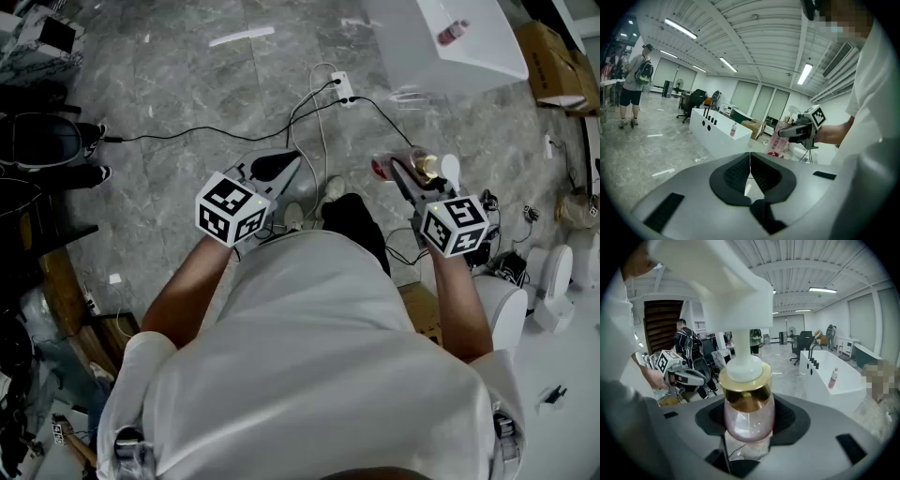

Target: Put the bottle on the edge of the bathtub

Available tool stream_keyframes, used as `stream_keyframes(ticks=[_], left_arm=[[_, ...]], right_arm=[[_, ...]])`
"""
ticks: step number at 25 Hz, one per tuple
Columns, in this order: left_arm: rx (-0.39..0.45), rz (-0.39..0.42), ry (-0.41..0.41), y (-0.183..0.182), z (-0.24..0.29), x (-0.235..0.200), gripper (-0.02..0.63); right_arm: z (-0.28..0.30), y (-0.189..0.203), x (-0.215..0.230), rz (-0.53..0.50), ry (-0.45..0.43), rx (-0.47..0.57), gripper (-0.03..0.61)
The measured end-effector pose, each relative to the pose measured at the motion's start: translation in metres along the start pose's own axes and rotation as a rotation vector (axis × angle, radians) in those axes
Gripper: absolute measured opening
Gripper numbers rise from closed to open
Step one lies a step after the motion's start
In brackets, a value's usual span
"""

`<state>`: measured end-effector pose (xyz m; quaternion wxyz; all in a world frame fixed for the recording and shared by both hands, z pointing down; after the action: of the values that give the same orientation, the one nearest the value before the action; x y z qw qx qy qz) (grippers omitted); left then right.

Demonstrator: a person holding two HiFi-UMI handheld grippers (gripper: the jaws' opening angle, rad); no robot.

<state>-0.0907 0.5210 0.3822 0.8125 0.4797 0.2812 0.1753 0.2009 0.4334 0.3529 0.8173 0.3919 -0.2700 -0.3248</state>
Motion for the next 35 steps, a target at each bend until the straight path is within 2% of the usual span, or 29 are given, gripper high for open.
stream_keyframes(ticks=[9, 17, 23, 30, 35], left_arm=[[-0.027, -0.007, -0.034, -0.033, 0.05, -0.057, 0.02], [-0.057, 0.027, -0.026, -0.112, 0.13, -0.117, 0.02], [-0.036, 0.062, -0.007, -0.169, 0.205, -0.158, 0.02], [-0.039, 0.071, 0.067, -0.198, 0.265, -0.19, 0.02], [-0.076, 0.096, 0.145, -0.224, 0.309, -0.226, 0.02]], right_arm=[[0.069, -0.031, 0.064, 0.006, -0.049, -0.01, 0.222], [0.126, -0.094, 0.156, 0.015, -0.069, -0.031, 0.224], [0.153, -0.136, 0.24, 0.019, -0.018, -0.012, 0.224], [0.2, -0.159, 0.315, 0.03, 0.044, 0.001, 0.224], [0.237, -0.18, 0.367, 0.071, 0.104, 0.029, 0.224]])
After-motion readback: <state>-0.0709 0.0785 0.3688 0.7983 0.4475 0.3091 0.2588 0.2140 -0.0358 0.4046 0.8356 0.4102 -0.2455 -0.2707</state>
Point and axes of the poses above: the fingertips, and each gripper's own axes: z forward along the fingers, x to its right, y out of its underside, the point moved 9 cm from there along -z, backward along the fingers, and after that the axes turned 3 degrees about z, right-handed, at the moved point
